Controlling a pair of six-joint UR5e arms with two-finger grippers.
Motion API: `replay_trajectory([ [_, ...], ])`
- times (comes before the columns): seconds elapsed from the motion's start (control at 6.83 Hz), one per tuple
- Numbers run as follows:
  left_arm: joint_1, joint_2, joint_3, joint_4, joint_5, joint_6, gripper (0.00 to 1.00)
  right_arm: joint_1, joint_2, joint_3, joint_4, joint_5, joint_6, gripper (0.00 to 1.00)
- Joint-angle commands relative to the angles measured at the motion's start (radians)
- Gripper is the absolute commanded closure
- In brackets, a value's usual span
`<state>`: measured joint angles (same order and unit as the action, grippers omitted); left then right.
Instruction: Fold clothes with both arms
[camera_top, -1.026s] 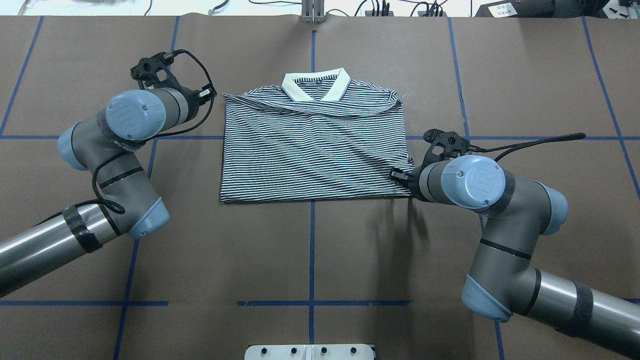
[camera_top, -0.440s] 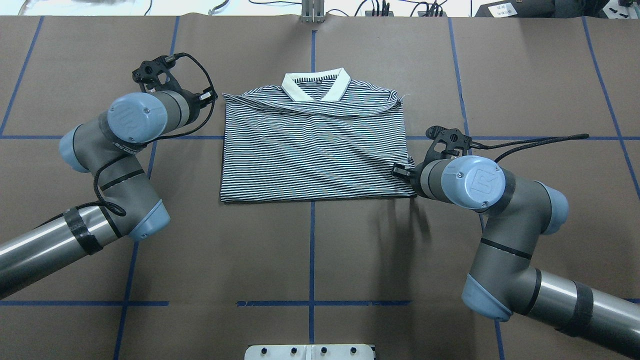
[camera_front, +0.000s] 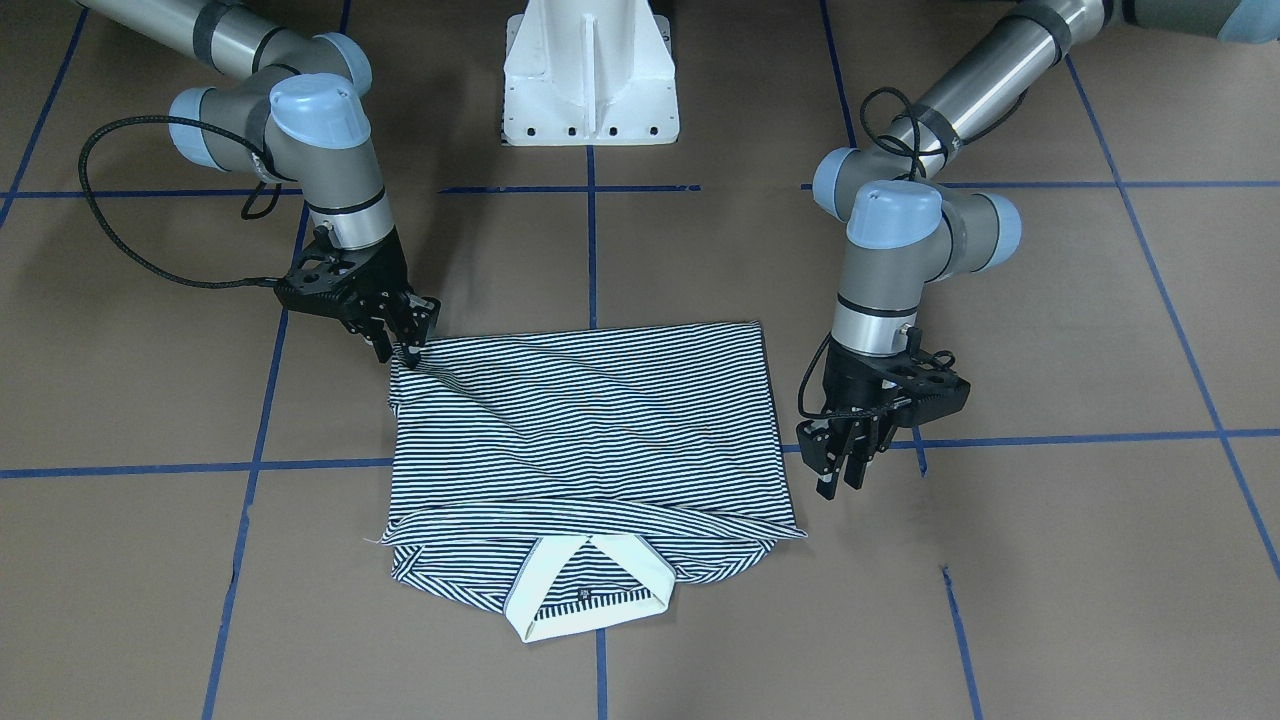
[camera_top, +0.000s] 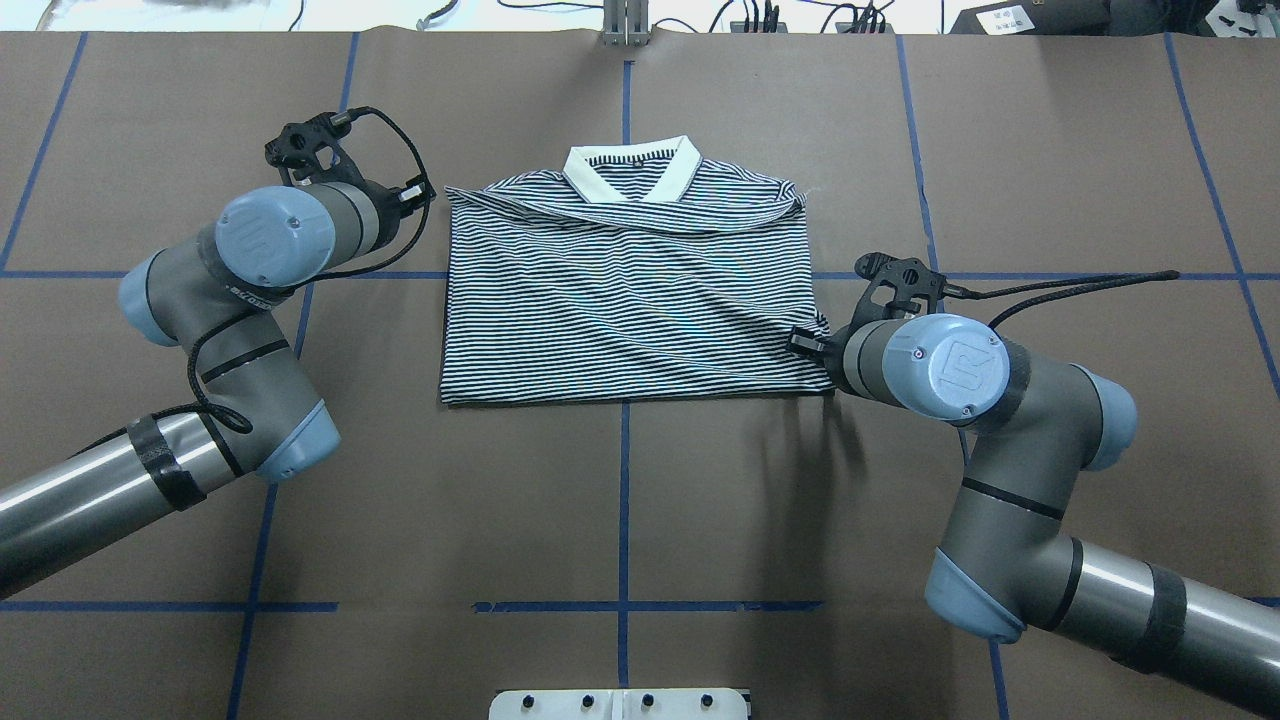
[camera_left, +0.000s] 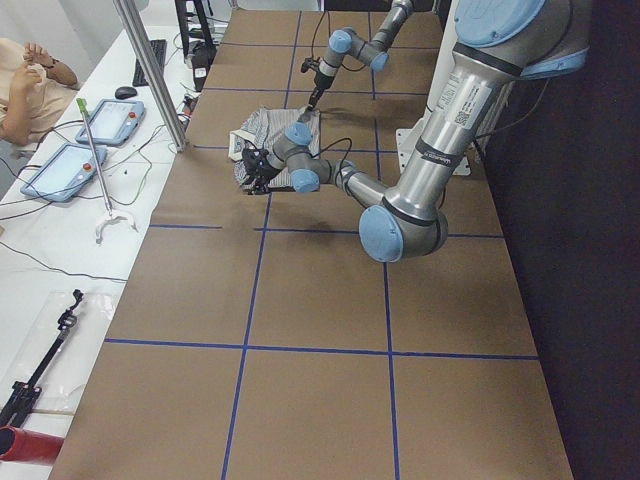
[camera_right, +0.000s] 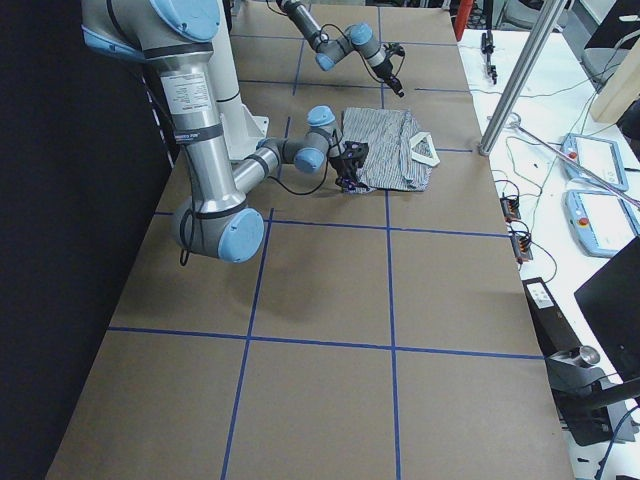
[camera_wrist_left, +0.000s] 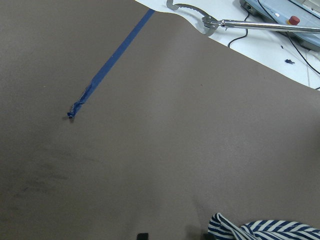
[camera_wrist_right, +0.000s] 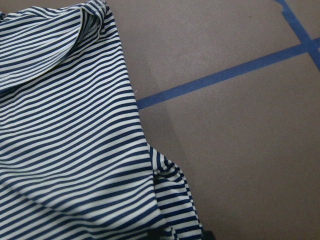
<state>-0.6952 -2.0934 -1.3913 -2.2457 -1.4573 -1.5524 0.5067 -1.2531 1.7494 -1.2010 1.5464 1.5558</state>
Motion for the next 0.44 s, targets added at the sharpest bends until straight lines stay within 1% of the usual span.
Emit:
replay_trajectory([
  [0.0,0.0,0.0,0.0,0.0,0.0,0.0,0.53,-0.005,0.0,-0.002,-0.002,-0.003,0.001,1.0],
  [0.29,0.0,-0.002,-0.005,0.0,0.0,-0.002,0.52,-0.004,-0.006,0.008,0.001,0.001,0.0,1.0],
])
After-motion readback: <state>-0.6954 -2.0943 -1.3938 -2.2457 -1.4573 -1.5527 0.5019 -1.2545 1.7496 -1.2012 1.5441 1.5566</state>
